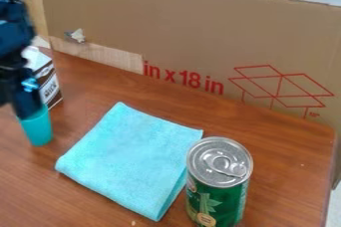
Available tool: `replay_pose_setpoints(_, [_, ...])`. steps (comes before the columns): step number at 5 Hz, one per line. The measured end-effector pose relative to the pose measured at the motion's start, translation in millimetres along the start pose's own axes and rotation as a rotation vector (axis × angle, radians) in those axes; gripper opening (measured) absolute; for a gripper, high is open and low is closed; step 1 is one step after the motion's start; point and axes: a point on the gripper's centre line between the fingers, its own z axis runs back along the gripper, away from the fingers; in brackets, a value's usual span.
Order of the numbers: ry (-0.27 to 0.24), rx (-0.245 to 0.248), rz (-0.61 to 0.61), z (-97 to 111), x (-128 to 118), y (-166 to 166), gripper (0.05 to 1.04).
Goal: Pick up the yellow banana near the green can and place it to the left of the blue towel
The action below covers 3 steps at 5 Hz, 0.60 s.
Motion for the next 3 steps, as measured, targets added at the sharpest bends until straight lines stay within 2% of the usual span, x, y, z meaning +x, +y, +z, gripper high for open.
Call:
replay_pose_setpoints(1, [0.03,-0.043,-0.126,-9.7,18.8,-44.9,1.002])
replay_pose_setpoints(2, [0.052,-0.041,-0.177,-13.0,22.9,-69.4,1.003])
replay_pose_setpoints(3, [0.052,-0.036,-0.179,-12.9,23.2,-69.9,1.002])
